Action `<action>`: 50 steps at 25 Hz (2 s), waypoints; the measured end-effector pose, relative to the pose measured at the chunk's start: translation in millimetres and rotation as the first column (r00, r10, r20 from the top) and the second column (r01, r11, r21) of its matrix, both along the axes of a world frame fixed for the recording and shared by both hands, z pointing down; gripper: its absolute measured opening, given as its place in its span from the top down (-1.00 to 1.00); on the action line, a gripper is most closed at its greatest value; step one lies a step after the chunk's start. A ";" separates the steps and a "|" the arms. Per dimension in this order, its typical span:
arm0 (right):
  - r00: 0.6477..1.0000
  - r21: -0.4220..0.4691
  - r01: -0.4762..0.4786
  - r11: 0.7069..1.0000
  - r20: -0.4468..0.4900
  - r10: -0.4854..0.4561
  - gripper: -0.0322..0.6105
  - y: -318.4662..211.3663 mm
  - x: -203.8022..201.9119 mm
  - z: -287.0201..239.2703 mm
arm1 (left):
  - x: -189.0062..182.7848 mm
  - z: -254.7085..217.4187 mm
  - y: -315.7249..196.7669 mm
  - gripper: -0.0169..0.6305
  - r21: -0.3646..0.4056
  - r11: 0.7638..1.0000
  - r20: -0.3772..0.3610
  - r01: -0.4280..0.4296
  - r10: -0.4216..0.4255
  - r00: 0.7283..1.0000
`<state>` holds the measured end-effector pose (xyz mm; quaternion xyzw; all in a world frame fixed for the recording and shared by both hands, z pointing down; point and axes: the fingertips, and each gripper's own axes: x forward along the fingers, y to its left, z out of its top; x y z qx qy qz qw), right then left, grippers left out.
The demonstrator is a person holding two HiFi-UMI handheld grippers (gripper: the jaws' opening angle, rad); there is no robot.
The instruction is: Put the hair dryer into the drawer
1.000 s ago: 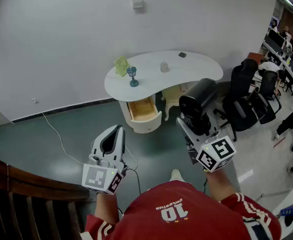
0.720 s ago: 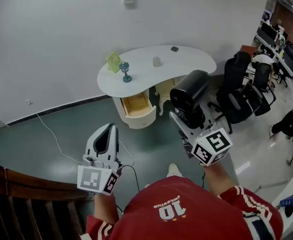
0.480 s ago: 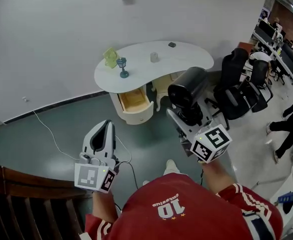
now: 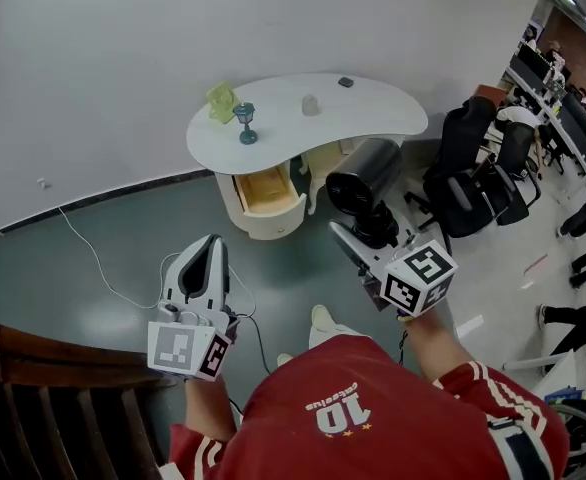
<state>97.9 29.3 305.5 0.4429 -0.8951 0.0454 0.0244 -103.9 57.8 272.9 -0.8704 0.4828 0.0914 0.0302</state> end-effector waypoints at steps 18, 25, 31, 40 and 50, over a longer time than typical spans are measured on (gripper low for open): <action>0.954 -0.197 0.206 0.958 -0.178 -0.241 0.12 -147.4 -42.9 141.7 | -4.0 55.9 -132.2 0.95 -0.084 0.996 0.104 0.036 -0.028 0.994; 0.891 -0.350 0.291 0.890 -0.241 -0.386 0.12 -226.8 -35.4 227.9 | 5.6 83.6 -210.4 0.95 -0.110 0.993 0.130 0.040 -0.025 0.991; 0.798 -0.484 0.345 0.804 -0.299 -0.523 0.12 -270.7 -35.0 316.9 | 4.9 97.0 -256.7 0.95 -0.155 0.985 0.108 0.071 -0.054 0.993; 0.638 -0.647 0.373 0.665 -0.341 -0.690 0.12 -306.8 -49.2 420.1 | 5.6 117.0 -310.4 0.95 -0.197 0.975 0.131 0.107 -0.083 0.988; 0.452 -0.766 0.365 0.530 -0.352 -0.820 0.12 -336.8 -57.3 481.8 | -4.9 154.9 -340.7 0.95 -0.327 0.928 0.120 0.179 -0.147 0.982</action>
